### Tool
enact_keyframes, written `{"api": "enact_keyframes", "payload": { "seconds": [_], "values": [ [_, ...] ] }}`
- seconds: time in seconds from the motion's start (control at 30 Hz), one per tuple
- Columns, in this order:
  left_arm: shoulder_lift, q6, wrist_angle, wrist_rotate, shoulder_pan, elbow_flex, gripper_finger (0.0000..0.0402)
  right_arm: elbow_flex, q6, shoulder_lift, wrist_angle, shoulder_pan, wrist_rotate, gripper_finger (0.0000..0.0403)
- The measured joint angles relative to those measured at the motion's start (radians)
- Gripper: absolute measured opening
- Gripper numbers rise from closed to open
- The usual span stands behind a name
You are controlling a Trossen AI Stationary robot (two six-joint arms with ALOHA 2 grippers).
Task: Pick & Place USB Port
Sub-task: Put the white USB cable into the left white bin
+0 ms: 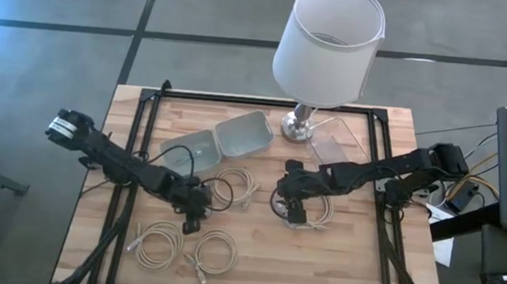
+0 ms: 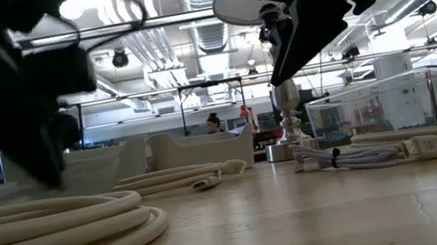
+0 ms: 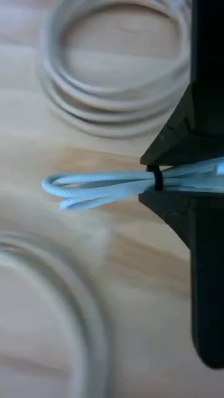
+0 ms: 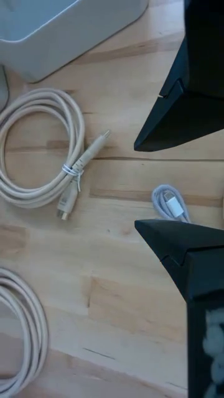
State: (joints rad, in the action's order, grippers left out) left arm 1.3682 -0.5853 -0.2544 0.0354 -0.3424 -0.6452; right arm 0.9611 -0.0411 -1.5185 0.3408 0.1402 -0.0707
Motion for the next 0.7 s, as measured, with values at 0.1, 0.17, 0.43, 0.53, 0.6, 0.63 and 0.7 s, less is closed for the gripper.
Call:
{"api": "enact_keyframes", "payload": {
  "seconds": [0.1,0.17,0.43,0.53,0.6,0.63,0.7],
  "values": [
    [0.0,0.053,-0.047,0.059,0.002,-0.072,0.0055,0.0,0.0,0.0,-0.001,0.0,0.0,0.0187],
    [-0.003,0.097,-0.104,0.098,0.007,-0.128,0.0058,0.0,0.0,0.0,-0.001,0.0,0.0,0.0187],
    [-0.033,0.169,-0.559,0.358,0.049,-0.363,0.0062,-0.001,0.0,0.0,-0.001,0.0,0.0,0.0187],
    [-0.048,0.169,-0.696,0.379,0.098,-0.385,0.0063,-0.001,0.0,0.0,-0.001,0.0,0.0,0.0187],
    [-0.057,0.171,-0.746,0.378,0.139,-0.375,0.0063,-0.001,0.0,0.0,-0.002,0.0,0.0,0.0187],
    [-0.061,0.172,-0.765,0.378,0.162,-0.364,0.0063,-0.001,0.0,0.0,-0.001,0.0,0.0,0.0187],
    [-0.064,0.183,-0.786,0.378,0.213,-0.339,0.0063,-0.001,0.0,0.0,-0.002,0.0,0.0,0.0187]
  ]
}}
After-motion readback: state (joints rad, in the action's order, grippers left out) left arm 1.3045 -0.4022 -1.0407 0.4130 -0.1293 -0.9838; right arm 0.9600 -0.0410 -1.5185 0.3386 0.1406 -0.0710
